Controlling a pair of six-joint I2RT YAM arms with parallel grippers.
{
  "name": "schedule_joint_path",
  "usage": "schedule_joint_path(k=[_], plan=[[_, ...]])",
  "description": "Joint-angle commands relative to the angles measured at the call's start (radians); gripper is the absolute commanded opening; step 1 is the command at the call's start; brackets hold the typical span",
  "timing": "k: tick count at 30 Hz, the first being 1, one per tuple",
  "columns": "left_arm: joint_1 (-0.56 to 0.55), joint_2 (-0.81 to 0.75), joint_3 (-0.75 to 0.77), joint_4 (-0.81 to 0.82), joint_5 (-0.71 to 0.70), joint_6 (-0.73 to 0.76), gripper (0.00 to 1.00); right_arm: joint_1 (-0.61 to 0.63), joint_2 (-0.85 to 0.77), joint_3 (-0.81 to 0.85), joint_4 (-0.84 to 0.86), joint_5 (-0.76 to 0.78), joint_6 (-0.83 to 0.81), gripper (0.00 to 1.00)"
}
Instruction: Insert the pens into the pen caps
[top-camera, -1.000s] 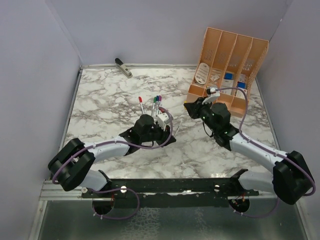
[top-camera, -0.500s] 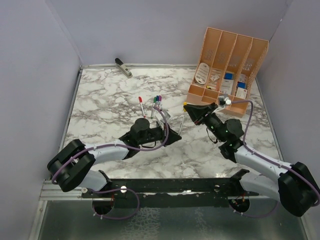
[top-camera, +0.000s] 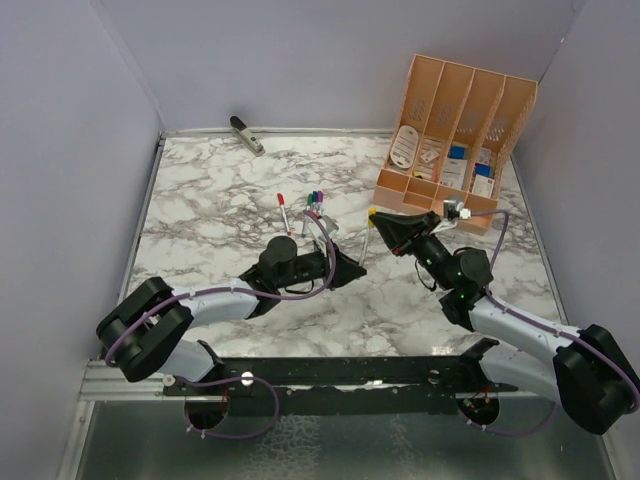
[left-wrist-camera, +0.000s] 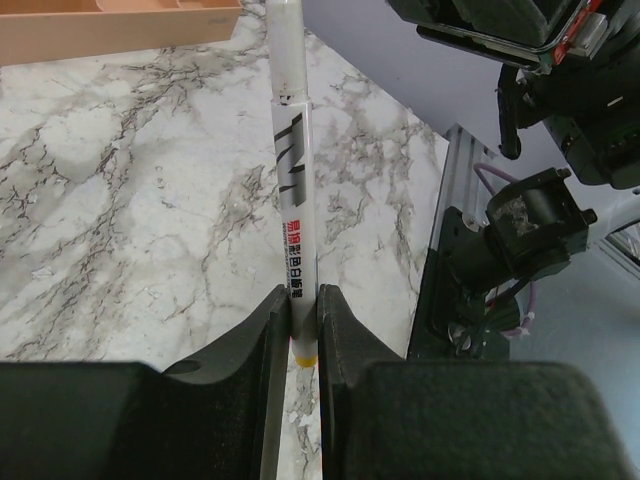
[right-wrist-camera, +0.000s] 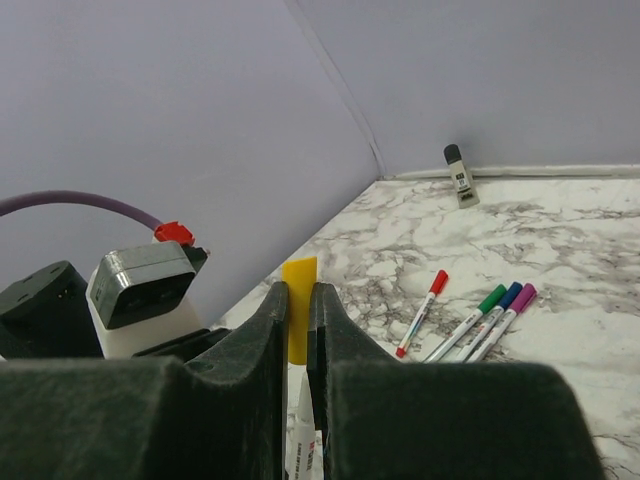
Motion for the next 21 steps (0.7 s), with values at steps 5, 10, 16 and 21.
schedule_joint_path(k=[5,10,16,21], plan=[[-0.010,0.025,0.020,0.061,0.041,-0.024,0.00,0.001,0.004,-0.029,0.112,-0.003,0.006,0.01],[-0.016,0.024,0.020,0.063,0.041,-0.021,0.00,0.001,0.021,-0.020,0.120,-0.001,-0.002,0.01],[-0.024,0.008,0.014,0.063,0.039,0.001,0.00,0.001,0.036,-0.021,0.130,0.008,-0.007,0.01],[-0.025,-0.001,0.003,0.064,0.021,0.006,0.00,0.001,0.020,-0.028,0.121,0.020,-0.014,0.01]])
